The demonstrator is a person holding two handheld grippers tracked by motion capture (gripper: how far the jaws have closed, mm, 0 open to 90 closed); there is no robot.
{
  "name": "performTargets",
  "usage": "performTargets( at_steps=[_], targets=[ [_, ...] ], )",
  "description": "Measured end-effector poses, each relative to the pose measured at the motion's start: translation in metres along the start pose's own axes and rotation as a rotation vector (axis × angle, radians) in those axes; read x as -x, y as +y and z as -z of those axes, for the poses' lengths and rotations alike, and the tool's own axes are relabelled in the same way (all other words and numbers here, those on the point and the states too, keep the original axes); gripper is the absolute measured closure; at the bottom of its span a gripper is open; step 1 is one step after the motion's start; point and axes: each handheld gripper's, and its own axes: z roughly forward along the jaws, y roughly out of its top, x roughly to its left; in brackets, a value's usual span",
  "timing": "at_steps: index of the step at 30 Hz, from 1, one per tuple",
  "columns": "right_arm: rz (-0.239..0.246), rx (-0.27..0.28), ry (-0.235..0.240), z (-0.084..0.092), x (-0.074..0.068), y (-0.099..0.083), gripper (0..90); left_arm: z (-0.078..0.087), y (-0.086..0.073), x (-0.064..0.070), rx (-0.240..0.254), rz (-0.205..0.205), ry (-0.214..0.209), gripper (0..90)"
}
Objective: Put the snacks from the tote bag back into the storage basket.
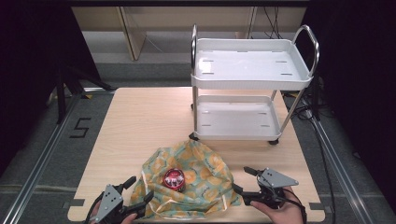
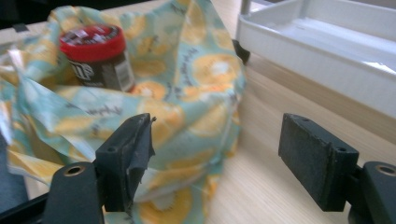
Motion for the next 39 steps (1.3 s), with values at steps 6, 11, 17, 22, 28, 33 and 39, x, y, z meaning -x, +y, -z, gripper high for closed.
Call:
performTargets(
  at_steps=[6,11,17,22,28,33,39],
  targets=[
    [0.047,0.037,0.034,-0.010,-0.013,0.017,26.4,0.001,0.000,0.002,-0.018,0.013,0.006,21.6],
    [0.079,0.007,0.067,-0.024,-0.022,0.028,26.1,0.000,-0.001,0.001,-0.017,0.018,0.002,21.6],
    [0.062,-0.008,0.098,-0.041,-0.035,0.038,25.9,0.001,-0.001,0.001,-0.015,0.013,-0.004,21.6],
    [0.103,-0.012,0.116,-0.054,-0.036,0.045,25.7,0.001,-0.001,0.001,-0.012,0.019,-0.003,21.6],
    [0.103,-0.020,0.141,-0.063,-0.041,0.050,25.3,0.000,-0.001,0.001,-0.011,0.016,-0.008,21.6],
    [0.116,-0.035,0.160,-0.070,-0.045,0.055,24.9,0.000,-0.001,0.001,-0.007,0.016,-0.010,21.6],
    [0.126,-0.052,0.189,-0.083,-0.051,0.060,24.5,0.000,-0.001,0.002,-0.007,0.014,-0.010,21.6]
  ],
)
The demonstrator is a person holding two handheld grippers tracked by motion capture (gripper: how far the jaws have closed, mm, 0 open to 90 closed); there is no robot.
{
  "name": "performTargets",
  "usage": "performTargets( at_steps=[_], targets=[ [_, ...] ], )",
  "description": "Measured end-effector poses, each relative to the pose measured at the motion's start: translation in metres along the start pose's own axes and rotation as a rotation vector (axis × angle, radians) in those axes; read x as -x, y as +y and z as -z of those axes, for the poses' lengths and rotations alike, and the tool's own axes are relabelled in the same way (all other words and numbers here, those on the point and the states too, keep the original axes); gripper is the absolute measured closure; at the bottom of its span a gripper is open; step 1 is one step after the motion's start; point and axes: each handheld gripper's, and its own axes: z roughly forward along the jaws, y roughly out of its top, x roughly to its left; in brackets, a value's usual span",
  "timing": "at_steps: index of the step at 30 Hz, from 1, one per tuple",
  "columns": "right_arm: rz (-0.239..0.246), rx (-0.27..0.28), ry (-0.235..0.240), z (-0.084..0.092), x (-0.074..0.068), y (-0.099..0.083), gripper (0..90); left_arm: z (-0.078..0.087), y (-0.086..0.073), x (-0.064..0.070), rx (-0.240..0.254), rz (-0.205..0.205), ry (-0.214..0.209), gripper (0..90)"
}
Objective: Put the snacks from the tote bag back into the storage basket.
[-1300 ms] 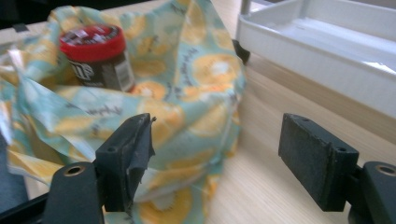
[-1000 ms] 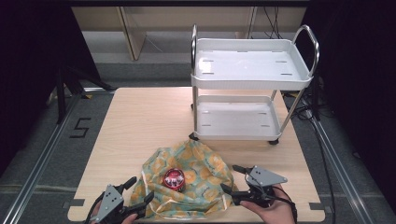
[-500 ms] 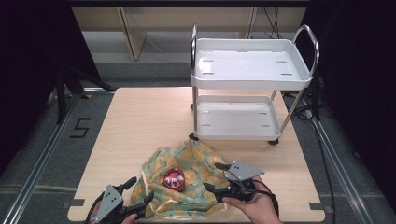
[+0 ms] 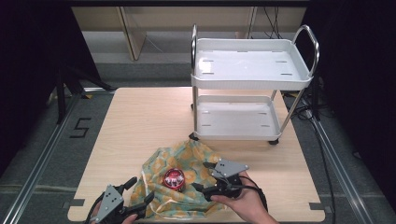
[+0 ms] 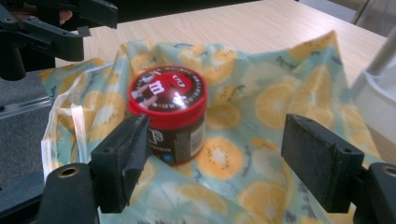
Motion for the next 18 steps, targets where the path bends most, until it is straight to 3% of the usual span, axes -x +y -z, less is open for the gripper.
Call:
performTargets(
  at_steps=[12,18],
  targets=[
    [0.024,-0.028,0.057,-0.030,-0.008,0.013,23.1,0.000,0.000,0.000,0.004,0.002,0.000,21.6],
    [0.001,-0.029,0.066,-0.039,-0.009,0.015,23.1,0.000,0.000,0.000,0.004,0.002,-0.003,21.6]
  ],
)
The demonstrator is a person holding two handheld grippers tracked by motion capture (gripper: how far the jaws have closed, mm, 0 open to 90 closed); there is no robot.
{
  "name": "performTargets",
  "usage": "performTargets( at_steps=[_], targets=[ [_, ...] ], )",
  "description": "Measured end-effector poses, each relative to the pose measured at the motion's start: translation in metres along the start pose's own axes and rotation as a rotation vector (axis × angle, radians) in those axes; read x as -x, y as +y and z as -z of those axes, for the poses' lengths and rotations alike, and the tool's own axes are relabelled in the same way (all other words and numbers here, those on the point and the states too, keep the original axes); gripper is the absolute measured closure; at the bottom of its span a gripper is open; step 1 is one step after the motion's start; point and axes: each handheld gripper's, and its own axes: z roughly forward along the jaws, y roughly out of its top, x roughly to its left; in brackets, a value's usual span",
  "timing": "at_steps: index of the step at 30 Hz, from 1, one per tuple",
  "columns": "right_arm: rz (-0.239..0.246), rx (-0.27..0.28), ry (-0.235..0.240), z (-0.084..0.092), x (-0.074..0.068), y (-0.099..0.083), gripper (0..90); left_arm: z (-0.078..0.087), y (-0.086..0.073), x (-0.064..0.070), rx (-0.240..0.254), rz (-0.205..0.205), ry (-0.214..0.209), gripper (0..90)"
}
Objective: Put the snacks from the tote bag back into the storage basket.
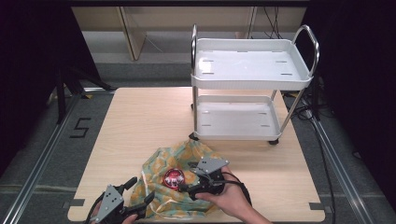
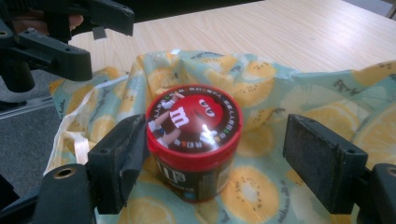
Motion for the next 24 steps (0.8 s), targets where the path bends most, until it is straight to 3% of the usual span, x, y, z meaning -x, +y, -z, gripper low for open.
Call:
performTargets(
  at_steps=[11,24],
  targets=[
    [0.008,-0.030,0.039,-0.017,-0.004,0.001,21.6,0.000,0.000,0.000,0.003,0.003,-0.002,21.6],
    [-0.008,-0.060,0.037,-0.031,-0.008,-0.001,20.5,0.001,0.001,0.000,-0.009,0.001,0.008,21.6]
  ],
)
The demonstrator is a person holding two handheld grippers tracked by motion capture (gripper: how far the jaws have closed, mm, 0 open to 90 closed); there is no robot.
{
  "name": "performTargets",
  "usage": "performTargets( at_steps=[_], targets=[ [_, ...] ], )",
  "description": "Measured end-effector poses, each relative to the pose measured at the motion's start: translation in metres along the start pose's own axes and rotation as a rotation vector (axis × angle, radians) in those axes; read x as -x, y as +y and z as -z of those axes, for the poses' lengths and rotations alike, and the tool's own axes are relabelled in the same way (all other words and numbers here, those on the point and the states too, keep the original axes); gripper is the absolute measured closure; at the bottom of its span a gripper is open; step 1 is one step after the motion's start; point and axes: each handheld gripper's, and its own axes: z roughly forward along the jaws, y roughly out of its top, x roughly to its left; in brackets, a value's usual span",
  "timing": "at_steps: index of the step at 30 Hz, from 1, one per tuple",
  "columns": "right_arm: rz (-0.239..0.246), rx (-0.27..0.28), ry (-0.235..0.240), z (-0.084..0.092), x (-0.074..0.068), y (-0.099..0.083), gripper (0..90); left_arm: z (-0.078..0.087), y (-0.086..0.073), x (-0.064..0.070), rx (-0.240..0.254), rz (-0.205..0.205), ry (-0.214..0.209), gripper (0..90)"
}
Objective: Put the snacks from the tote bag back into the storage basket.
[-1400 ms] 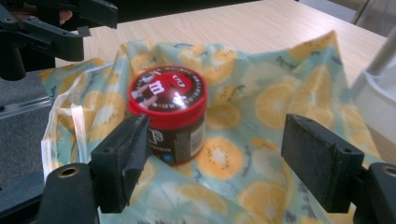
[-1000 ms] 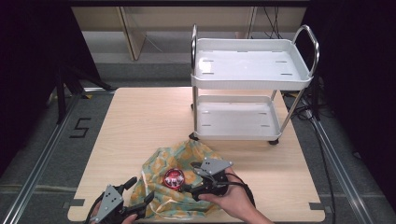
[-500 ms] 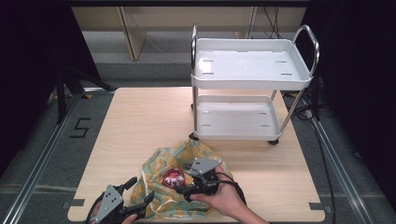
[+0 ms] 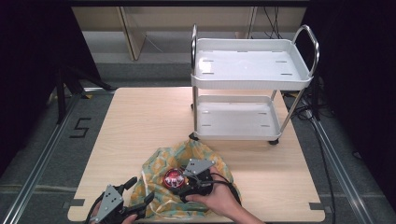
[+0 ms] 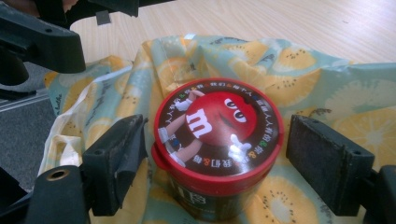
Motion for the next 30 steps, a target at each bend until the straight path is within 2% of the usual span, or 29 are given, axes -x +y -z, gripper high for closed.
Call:
performTargets(
  at_steps=[2,6,10,11,15,16,18,22,23,24,30],
  targets=[
    [0.020,-0.004,0.001,-0.002,0.000,0.000,20.3,0.000,0.000,0.000,0.001,0.000,-0.001,21.6],
    [-0.001,-0.015,-0.003,-0.005,-0.001,0.000,19.9,0.000,0.000,0.000,-0.001,0.001,-0.003,21.5],
    [0.020,-0.012,-0.004,-0.010,0.000,0.000,19.8,0.000,0.000,0.000,0.000,0.001,-0.001,21.5],
    [0.008,-0.018,-0.004,-0.011,-0.001,-0.001,19.7,0.000,0.000,0.000,-0.001,0.001,-0.002,21.5],
    [0.021,-0.023,-0.006,-0.014,0.000,-0.003,20.0,-0.001,0.000,0.000,0.006,0.002,-0.005,21.5],
    [0.005,-0.024,-0.003,-0.015,-0.001,-0.003,20.1,-0.001,-0.001,0.000,0.011,0.003,-0.011,21.5],
    [0.016,-0.018,0.001,-0.016,0.000,-0.004,21.2,0.000,0.000,0.000,-0.003,0.001,0.000,21.5],
    [0.007,-0.022,-0.012,-0.017,-0.001,-0.006,23.5,-0.001,-0.001,0.000,0.012,0.010,-0.008,21.5],
    [0.010,-0.024,-0.013,-0.017,0.000,-0.006,23.8,0.000,0.000,0.000,-0.004,0.002,-0.001,21.6],
    [0.019,-0.022,-0.008,-0.018,0.000,-0.006,24.0,-0.001,-0.001,-0.001,0.011,0.004,-0.011,21.6],
    [0.007,-0.014,-0.017,-0.018,0.001,-0.008,25.4,0.000,-0.001,-0.001,-0.002,0.005,-0.004,21.6]
  ],
)
